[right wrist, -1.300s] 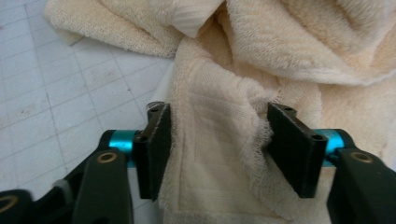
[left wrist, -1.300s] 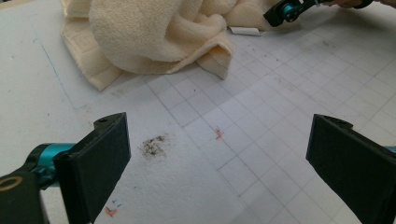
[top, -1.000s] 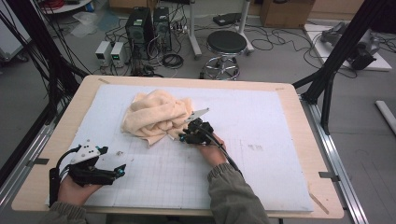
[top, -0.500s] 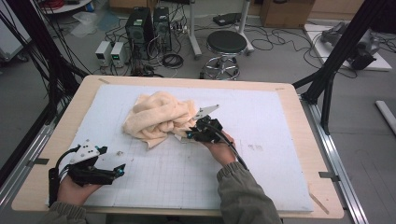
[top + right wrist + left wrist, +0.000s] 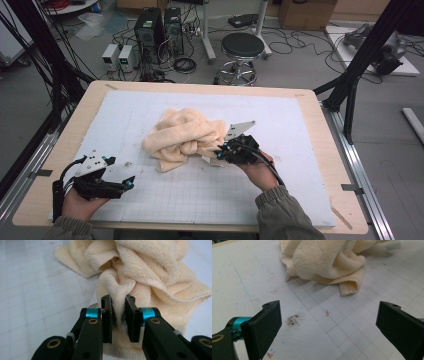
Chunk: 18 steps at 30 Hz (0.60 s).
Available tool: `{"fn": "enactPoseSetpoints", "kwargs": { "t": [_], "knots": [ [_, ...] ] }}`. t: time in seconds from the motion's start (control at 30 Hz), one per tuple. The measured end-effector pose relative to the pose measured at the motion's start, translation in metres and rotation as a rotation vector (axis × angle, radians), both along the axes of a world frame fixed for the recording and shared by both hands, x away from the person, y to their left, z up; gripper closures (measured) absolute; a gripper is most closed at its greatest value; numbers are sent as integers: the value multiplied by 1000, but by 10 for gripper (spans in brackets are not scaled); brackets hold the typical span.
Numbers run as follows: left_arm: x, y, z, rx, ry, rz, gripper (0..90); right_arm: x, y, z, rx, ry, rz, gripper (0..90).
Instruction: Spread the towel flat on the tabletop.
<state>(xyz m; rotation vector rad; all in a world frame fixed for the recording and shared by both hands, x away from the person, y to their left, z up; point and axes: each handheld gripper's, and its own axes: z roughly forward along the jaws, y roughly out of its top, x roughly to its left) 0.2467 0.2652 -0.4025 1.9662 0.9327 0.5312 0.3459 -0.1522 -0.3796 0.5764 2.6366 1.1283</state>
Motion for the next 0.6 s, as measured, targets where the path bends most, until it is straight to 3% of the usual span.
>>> {"fn": "enactPoseSetpoints", "kwargs": {
  "t": [0.17,0.2,0.23,0.3,0.33,0.37,0.53,0.6],
  "knots": [
    [-1,-1,1,0,-5,-2,70,-12,-16,-5,4,3,-3,782],
    [-1,-2,1,-1,-3,-6,70,-15,-27,-23,-8,40,-29,779],
    [-1,-2,1,-1,-3,-6,70,-15,-27,-23,-8,40,-29,779],
    [0,-4,1,2,-1,-8,70,-14,-36,-40,-1,84,-52,760],
    [0,-4,1,-1,-2,-10,70,-14,-36,-40,-1,84,-52,760],
    [1,-5,1,4,-2,-15,70,-13,-39,-41,23,87,-59,703],
    [7,-13,5,-11,-16,-33,93,-12,-41,-17,133,38,-60,565],
    [14,-19,6,-5,-16,-46,96,-11,-40,-13,146,32,-61,530]
  ]
}}
